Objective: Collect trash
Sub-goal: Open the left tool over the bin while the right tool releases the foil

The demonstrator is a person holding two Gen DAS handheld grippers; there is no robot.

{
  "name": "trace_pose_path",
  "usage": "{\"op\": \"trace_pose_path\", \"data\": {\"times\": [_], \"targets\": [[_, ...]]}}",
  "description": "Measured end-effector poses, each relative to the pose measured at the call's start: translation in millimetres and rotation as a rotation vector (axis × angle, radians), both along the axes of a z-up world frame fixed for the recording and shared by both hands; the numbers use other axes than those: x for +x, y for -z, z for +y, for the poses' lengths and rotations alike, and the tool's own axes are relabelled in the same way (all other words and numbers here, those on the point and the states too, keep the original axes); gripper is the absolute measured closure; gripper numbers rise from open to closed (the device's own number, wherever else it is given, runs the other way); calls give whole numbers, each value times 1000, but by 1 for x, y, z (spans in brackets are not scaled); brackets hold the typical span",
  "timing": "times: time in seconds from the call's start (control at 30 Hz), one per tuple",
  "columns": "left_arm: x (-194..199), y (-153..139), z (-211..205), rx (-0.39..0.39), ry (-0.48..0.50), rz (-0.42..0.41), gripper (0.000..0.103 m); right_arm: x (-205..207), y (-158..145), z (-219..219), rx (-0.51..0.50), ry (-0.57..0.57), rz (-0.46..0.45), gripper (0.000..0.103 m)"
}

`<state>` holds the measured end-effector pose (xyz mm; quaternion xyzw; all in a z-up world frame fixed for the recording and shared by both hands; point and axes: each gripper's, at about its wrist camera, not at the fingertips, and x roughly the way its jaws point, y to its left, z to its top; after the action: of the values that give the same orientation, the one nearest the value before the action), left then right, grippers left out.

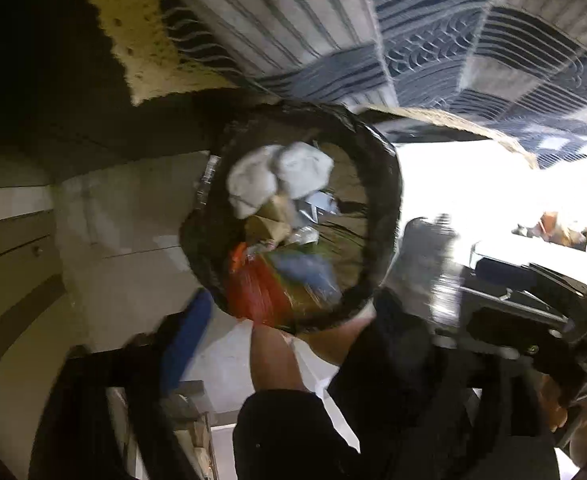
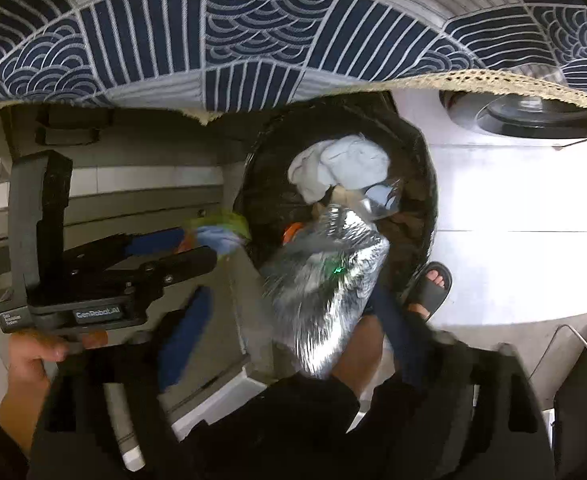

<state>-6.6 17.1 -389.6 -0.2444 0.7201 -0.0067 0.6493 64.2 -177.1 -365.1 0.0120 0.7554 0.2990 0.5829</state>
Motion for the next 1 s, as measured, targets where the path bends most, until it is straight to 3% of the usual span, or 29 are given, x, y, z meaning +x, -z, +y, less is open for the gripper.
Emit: {"op": "trace_pose_path", "data": {"times": [0.23, 0.27, 0.37, 0.87, 1.0], "targets": [[-2, -9, 7, 25, -3, -1, 17, 1, -6, -7, -34, 9, -22, 13], [-3, -10, 7, 27, 0, -1, 15, 0, -8, -8, -42, 8, -29, 9], [-5, -18, 7, 30, -1, -14, 11, -2, -11, -9, -66, 14, -34, 8], [-12, -73, -2, 92, 22, -87, 7, -3, -71, -12, -87, 28, -164, 5], [-14, -97, -5, 75, 14, -133, 7, -6, -94, -10, -77, 22, -202, 5]]}}
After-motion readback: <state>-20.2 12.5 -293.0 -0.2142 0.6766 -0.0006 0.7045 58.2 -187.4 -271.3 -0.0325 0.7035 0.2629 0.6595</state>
